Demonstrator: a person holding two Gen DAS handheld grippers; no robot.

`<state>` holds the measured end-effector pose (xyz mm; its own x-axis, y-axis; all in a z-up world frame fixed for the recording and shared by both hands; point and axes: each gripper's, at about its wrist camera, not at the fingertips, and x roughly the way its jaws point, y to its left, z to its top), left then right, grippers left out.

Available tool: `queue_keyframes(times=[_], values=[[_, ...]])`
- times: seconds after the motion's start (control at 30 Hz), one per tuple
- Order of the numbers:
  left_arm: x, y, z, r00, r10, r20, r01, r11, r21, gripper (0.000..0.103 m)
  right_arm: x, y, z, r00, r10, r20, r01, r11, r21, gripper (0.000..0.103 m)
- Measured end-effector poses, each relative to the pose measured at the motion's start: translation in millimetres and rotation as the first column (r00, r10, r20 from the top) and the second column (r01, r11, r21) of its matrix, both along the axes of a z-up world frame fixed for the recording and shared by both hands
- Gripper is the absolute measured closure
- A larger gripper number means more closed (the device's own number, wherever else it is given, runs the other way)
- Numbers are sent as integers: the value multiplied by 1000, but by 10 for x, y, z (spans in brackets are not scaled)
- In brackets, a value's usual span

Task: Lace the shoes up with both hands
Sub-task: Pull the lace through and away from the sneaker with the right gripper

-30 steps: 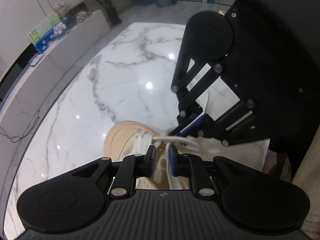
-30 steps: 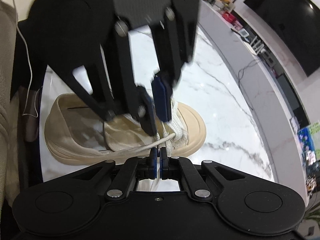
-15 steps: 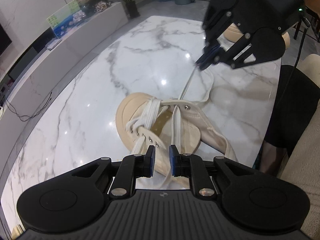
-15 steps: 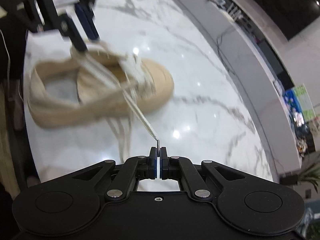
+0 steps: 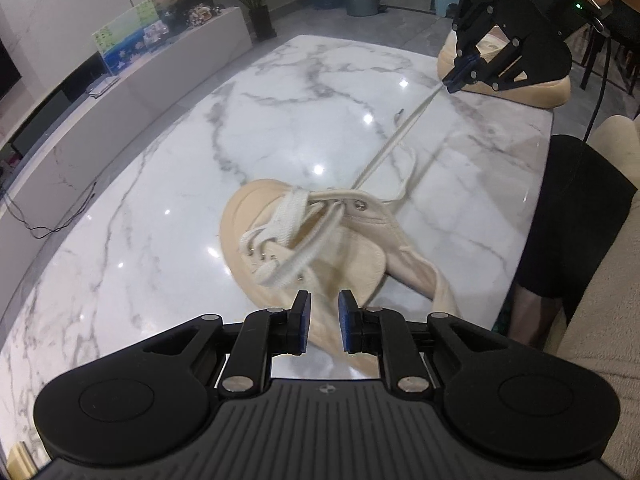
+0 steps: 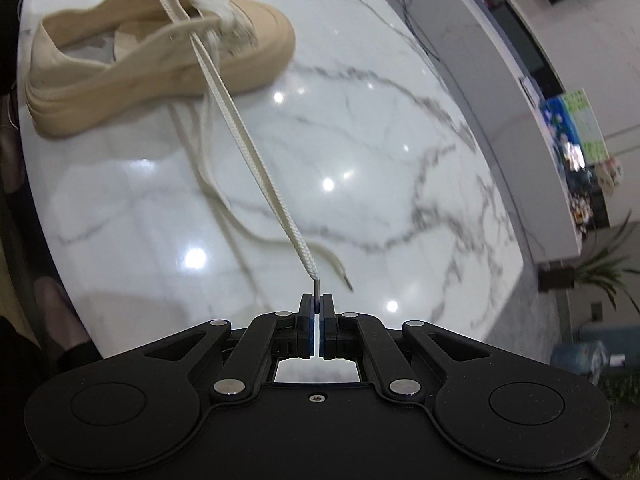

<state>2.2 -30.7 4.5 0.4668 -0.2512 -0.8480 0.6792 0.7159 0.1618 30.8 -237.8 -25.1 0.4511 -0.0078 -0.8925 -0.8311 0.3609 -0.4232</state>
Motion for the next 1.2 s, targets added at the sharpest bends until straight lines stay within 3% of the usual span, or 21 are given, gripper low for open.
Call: queue_keyframes(times=[0.2, 0.5, 0.63, 0.77, 0.97, 1.2], values=[[112, -35, -51, 1000, 29, 13, -29, 1000, 11, 89, -44, -125, -23, 999, -24, -33, 23, 999, -21, 103], [183, 135, -97, 995, 100, 3, -100, 994, 32, 87, -13, -291, -299, 990, -86, -111, 79, 995, -66, 103], [178, 82, -74, 997, 78, 12, -79, 996, 37, 87, 18, -253, -371, 984, -103, -146, 97, 994, -51, 103], [160, 45, -10, 998, 59, 24, -60, 998, 12, 87, 130, -215, -408, 971, -147, -187, 154, 988, 23, 102], [184, 35, 64, 998, 58, 34, -57, 998, -27, 87, 448, -243, -380, 928, -292, -230, 330, 932, 149, 100], [225, 36, 56, 997, 68, 35, -67, 997, -31, 82, 876, -247, -392, 835, -474, -279, 538, 809, 237, 96]])
